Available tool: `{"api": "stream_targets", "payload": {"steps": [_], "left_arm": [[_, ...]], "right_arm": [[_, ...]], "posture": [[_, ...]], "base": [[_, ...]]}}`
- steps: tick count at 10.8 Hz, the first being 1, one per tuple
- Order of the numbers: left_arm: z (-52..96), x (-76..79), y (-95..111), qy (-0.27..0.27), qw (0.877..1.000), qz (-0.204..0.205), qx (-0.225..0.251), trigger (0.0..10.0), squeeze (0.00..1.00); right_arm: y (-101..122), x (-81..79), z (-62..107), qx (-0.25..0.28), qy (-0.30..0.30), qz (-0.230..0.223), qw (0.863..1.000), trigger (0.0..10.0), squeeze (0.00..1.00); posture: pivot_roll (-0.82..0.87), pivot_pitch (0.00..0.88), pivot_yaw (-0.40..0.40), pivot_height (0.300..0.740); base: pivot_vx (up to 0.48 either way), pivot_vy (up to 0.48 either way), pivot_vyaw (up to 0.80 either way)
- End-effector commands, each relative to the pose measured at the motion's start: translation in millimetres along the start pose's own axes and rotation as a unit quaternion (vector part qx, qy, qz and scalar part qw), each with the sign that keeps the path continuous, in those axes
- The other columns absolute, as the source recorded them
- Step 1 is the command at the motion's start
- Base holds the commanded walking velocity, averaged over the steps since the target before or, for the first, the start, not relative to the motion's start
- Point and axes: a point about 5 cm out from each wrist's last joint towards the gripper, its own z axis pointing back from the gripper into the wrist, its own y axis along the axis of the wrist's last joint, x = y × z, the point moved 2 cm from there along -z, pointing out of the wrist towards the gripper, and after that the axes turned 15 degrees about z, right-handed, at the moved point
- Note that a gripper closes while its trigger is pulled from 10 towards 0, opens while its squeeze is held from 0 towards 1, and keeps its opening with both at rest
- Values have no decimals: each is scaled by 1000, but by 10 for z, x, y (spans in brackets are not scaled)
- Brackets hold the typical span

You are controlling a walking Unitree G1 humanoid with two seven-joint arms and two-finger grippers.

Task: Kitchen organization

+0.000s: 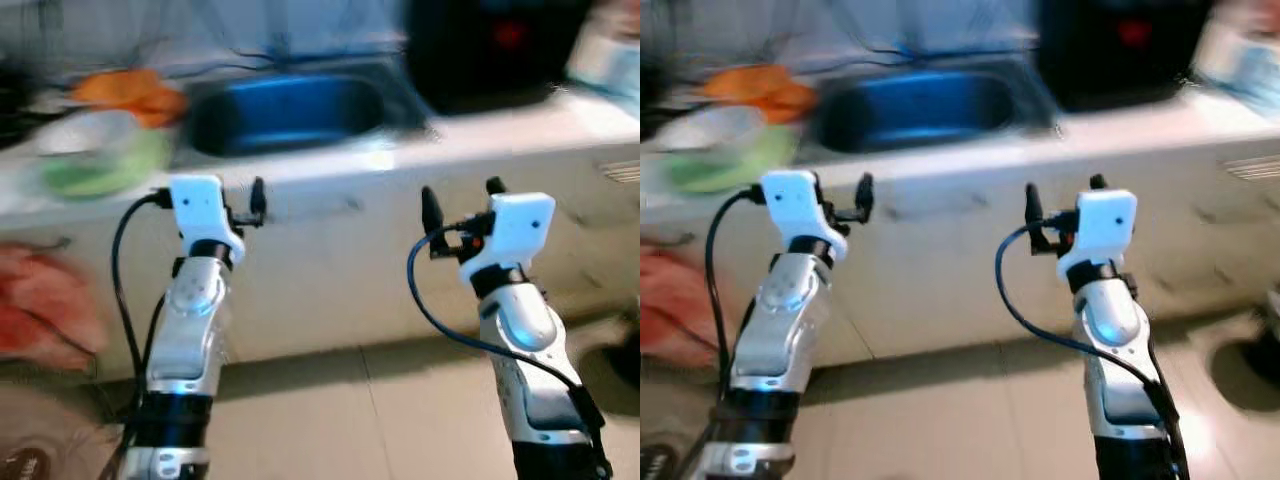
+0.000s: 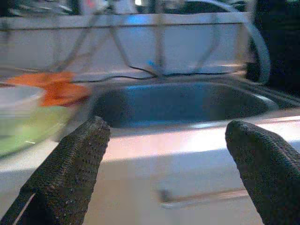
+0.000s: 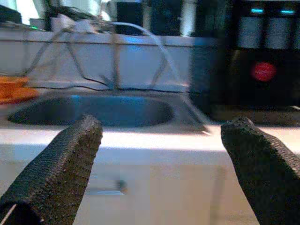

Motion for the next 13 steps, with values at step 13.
{"api": "stream_targets", "payload": {"steps": [13], "left_arm": [[-86,-83,104,23,999,-39,27,10000,0]], "right_arm": [[61,-102,-71,-7,33,-27,999,10000,0]], "posture": [[-2,0,100,740]], "base": [[301,0,0]]}}
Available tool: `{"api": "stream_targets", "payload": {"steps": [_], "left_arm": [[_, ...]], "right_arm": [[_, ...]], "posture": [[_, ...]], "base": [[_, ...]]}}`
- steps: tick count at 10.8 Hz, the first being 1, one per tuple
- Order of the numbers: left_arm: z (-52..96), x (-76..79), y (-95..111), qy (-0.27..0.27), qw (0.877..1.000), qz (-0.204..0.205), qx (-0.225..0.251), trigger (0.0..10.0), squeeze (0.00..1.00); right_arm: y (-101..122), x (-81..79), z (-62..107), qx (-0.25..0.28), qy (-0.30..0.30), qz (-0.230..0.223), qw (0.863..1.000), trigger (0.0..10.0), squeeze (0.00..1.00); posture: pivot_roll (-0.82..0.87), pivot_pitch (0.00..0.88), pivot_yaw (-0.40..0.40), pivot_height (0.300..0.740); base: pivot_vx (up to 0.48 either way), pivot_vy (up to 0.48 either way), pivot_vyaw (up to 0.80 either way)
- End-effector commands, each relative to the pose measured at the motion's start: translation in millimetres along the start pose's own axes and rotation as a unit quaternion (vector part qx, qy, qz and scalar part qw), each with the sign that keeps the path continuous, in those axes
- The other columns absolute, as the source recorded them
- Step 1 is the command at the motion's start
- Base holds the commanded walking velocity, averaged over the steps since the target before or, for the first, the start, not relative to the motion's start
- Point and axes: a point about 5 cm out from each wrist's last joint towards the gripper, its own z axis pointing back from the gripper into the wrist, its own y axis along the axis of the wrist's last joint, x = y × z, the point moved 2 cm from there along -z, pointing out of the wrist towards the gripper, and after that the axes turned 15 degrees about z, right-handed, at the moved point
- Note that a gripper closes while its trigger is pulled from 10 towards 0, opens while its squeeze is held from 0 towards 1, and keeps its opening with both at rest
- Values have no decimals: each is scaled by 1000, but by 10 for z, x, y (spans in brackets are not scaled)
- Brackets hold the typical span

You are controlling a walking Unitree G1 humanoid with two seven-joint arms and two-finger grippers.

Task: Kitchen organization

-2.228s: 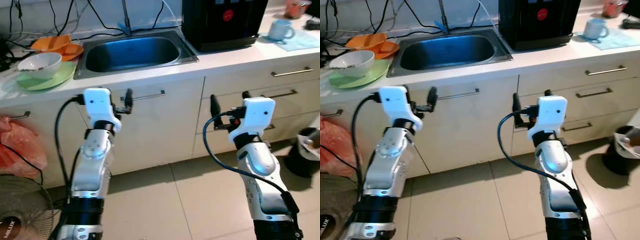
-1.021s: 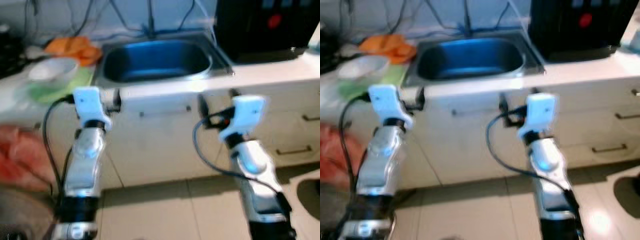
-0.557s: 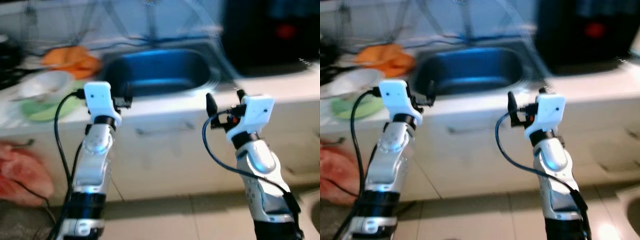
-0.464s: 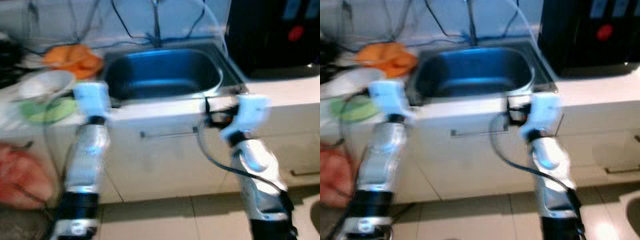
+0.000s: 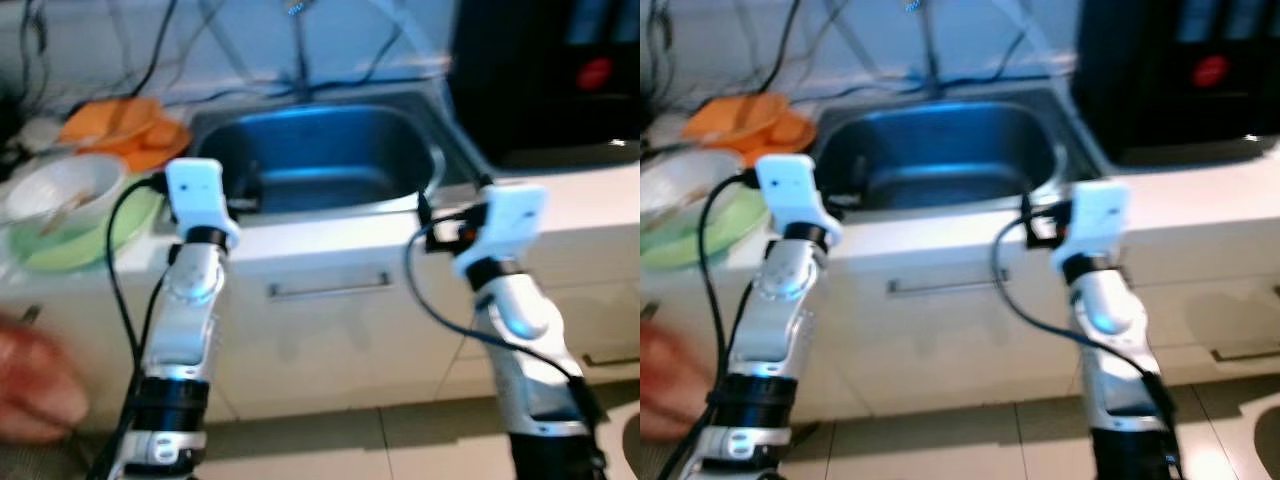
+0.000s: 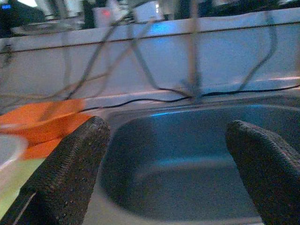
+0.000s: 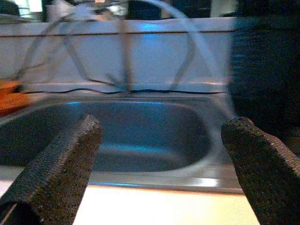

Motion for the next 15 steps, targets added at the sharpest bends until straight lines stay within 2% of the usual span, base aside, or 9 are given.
{"api": "stream_targets", "payload": {"steps": [1,3,4,9,13,15], "left_arm": [[3,-68,-7,16,1000,-10,-1,10000,0],[-1,-82,7,21,1000,-15,5,10000,0],[-3,-91,7,23,1000,-16,5,10000,0],[23,-115,-109,25,1000,4,-17,10000,0],[25,-109,-101,22,1000,0,-15,10000,0],[17,-93,-103,15,1000,5,-15,10000,0]], "right_arm": [[24,-27,-13,3,3,-4,1000,10000,0],[45,-26,-37,1,-18,13,1000,10000,0],[4,-34,-28,-19,-12,17,1000,10000,0],[24,87,2,-9,-36,31,999,10000,0],[23,98,0,-6,-38,32,999,10000,0],[30,96,-5,-3,-39,26,999,10000,0]], "posture": [[-2,0,100,740],[0,0,104,740],[2,0,104,740],[-3,0,105,740],[0,0,103,740],[-1,0,103,740]], "base": [[0,0,0],[0,0,0],[0,0,0],[0,0,0],[0,0,800],[0,0,0]]}}
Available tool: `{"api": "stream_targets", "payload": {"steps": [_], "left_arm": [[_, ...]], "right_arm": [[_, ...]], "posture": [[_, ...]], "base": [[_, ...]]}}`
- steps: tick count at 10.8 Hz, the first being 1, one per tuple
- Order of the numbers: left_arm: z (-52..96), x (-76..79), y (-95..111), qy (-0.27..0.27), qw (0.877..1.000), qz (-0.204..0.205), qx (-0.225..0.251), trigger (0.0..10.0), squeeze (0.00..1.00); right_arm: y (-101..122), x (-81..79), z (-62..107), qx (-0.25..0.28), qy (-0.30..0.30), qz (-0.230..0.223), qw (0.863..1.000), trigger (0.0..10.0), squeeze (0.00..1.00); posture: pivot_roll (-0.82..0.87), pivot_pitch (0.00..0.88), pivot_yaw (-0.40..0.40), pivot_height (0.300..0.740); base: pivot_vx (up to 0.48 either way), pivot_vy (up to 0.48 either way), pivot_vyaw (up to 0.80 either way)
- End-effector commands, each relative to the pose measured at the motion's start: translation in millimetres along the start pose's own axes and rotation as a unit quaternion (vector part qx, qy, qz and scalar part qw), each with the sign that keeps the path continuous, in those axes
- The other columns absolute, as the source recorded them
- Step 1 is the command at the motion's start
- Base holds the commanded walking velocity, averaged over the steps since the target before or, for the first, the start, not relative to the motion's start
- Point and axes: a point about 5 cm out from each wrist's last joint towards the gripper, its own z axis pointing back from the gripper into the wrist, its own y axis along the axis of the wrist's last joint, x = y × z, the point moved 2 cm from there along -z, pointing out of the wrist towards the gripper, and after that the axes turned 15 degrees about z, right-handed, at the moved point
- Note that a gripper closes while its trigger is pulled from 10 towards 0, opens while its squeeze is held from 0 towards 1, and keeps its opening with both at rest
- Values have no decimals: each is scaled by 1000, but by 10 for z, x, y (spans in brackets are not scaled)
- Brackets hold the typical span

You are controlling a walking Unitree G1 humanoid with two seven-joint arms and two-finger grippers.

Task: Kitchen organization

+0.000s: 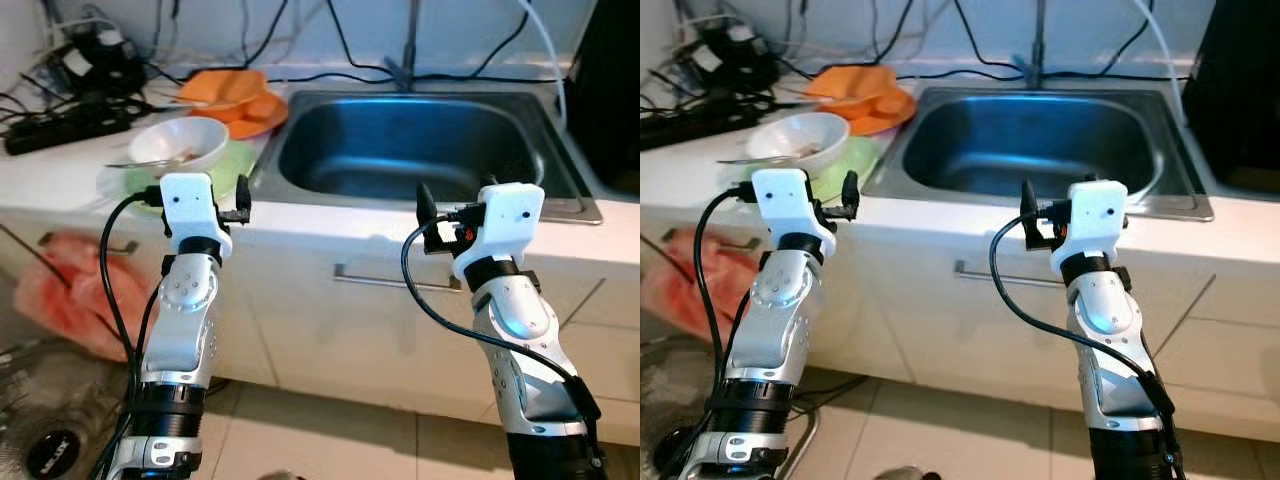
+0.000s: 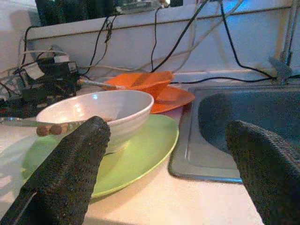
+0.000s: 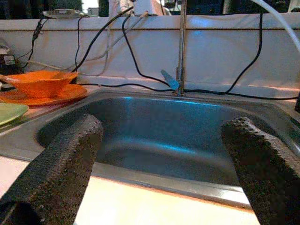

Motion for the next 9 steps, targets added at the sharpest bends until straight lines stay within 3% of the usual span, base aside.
{"api": "stream_targets", "payload": {"steps": [1,2,5,9], "left_arm": [[-30,42,38,-12,1000,1,6,10000,0],[-29,57,32,-15,1000,2,4,10000,0],[-32,56,24,-16,1000,5,3,10000,0],[-105,66,283,-11,999,34,40,10000,0]], "right_arm": [[63,25,-15,13,-10,-11,1000,10000,0],[68,32,-19,14,-12,-10,1000,10000,0],[47,55,-26,6,-20,-13,1000,10000,0],[155,40,-24,25,-16,-23,999,10000,0]], "posture": [[-3,0,103,740],[-3,0,104,740],[-4,0,111,740],[-7,0,106,740]], "base": [[0,0,0],[0,0,0],[0,0,-800],[72,0,0]]}}
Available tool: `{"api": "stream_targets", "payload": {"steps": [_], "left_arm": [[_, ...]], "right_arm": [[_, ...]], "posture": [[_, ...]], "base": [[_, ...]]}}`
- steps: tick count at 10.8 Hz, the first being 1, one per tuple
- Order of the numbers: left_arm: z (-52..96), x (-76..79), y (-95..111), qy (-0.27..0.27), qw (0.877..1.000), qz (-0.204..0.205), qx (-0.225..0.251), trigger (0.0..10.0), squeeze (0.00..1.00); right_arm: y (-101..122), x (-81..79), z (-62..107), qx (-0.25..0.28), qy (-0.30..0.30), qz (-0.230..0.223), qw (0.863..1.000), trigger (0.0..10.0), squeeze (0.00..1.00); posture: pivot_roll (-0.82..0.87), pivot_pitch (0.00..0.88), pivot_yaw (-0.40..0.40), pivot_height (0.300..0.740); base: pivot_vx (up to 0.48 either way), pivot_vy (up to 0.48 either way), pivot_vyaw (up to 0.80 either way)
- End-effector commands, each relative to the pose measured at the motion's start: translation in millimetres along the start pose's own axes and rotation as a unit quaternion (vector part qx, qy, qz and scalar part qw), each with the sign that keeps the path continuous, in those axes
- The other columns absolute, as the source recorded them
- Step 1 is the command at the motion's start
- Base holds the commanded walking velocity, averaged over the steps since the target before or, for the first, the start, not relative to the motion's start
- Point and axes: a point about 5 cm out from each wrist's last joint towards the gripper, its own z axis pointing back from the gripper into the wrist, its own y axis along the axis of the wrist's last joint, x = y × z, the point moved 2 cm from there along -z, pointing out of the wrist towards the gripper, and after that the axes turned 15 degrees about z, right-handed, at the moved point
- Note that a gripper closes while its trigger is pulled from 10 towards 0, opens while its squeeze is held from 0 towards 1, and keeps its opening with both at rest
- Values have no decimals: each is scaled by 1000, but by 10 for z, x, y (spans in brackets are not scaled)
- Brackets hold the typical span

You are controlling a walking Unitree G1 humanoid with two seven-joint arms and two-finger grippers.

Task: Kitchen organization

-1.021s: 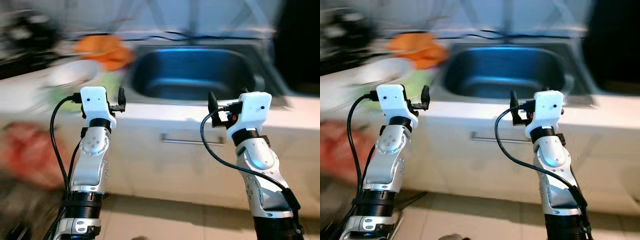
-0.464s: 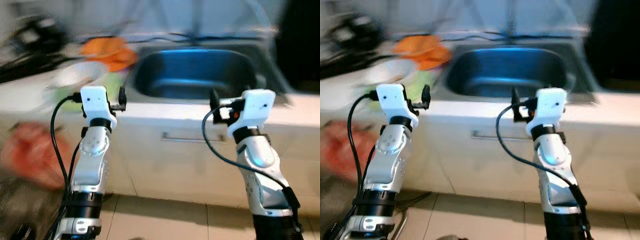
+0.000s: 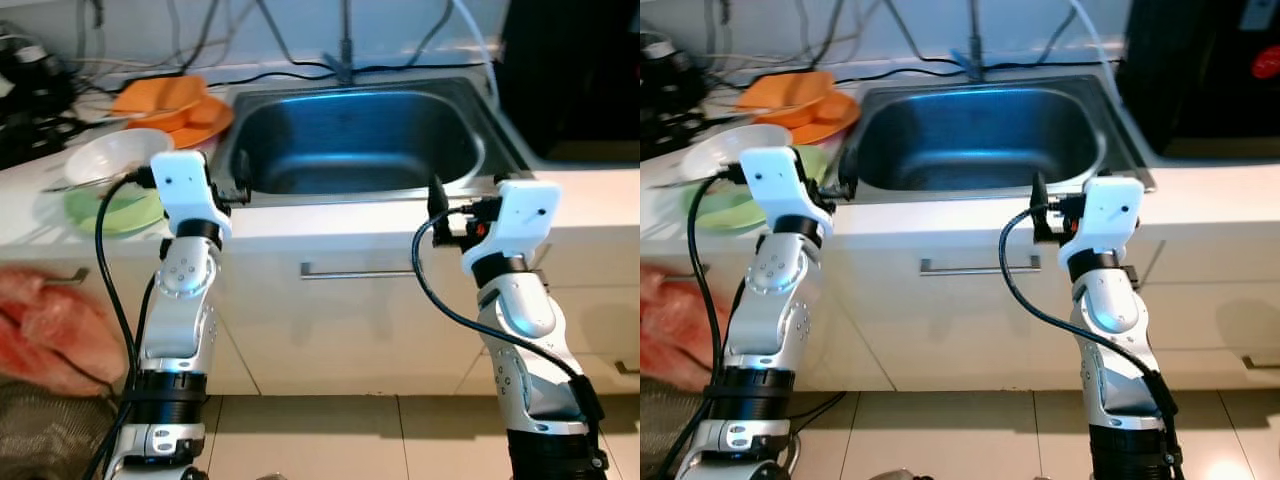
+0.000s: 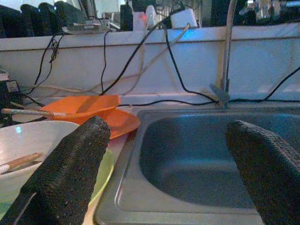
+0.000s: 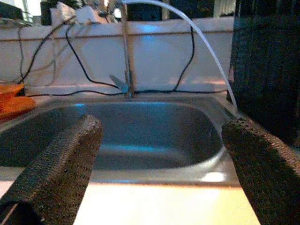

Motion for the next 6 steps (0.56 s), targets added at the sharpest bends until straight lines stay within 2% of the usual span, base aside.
{"api": "stream_targets", "payload": {"steps": [1,6], "left_arm": [[-10,33,37,-7,1000,2,5,10000,0],[-10,38,18,-16,1000,-7,0,10000,0]], "right_arm": [[83,-27,-24,15,9,2,1000,10000,0],[88,-45,-34,18,9,5,1000,10000,0]], "posture": [[-7,0,103,740],[-3,0,106,740]], "base": [[337,0,0],[431,0,0]]}}
